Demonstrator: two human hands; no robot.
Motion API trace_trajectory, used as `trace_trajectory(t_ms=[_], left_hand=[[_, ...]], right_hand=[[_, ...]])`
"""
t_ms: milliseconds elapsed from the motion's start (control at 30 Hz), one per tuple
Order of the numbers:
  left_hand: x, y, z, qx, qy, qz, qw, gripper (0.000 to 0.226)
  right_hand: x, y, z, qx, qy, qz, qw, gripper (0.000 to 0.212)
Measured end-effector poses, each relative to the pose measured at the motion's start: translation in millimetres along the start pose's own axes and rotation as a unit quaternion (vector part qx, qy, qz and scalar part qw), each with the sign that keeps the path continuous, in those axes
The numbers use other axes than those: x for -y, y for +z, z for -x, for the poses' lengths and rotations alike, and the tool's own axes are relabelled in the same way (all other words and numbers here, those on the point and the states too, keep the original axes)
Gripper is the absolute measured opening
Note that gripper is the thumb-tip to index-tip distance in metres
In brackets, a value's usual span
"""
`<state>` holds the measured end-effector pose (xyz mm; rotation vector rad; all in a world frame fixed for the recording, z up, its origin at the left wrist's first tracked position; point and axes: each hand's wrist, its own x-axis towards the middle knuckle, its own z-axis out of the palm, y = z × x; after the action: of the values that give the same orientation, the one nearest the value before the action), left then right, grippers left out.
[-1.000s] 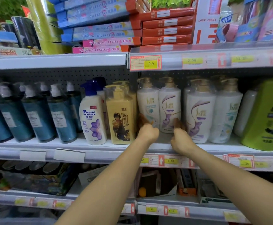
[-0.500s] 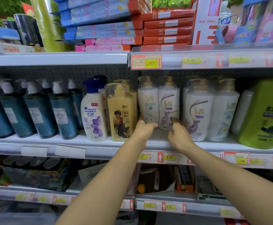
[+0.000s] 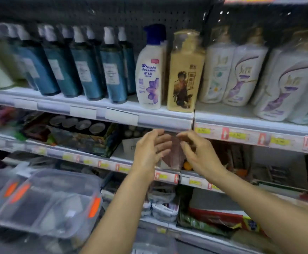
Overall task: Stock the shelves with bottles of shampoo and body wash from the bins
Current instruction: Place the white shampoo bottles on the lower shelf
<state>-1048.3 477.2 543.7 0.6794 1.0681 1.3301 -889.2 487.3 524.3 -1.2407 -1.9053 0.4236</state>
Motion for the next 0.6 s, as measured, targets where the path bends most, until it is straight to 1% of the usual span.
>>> trace_trajectory(t_ms=[67,167,233,333,433,533,600], left_hand=[[22,-36,-2,-0.052,-0.042,0.014,0.998,0.023],[56,-89,-3,-0.121,-0.111,0.045,0.985,0.02],[82,-122,-4,-0.158,-0.153,0.079,0.972,0.019],[131,-169,-7,-0.221,-0.202,0.118,0.947,0.017],[189,-211,-4,-0.287,-0.245,0.155,0.913,0.015],[248,-250,-1,-0.353,-0.29,0.196,0.868,0.014],[280,-268,-2,-0.381,-0.305,0.216,0.846,0.012]], right_hand=[[-6,31,13,0.075,0.016,-0.001,0.997,0.02],[-18,77,28,0.168,0.055,-0.012,0.984,0.02],[-30,109,36,0.239,0.086,-0.03,0.967,0.021],[-54,160,51,0.343,0.15,-0.046,0.926,0.018],[-82,213,72,0.397,0.227,-0.067,0.887,0.013],[-118,262,100,0.444,0.287,-0.073,0.846,0.017],[-144,292,118,0.462,0.314,-0.073,0.826,0.018]])
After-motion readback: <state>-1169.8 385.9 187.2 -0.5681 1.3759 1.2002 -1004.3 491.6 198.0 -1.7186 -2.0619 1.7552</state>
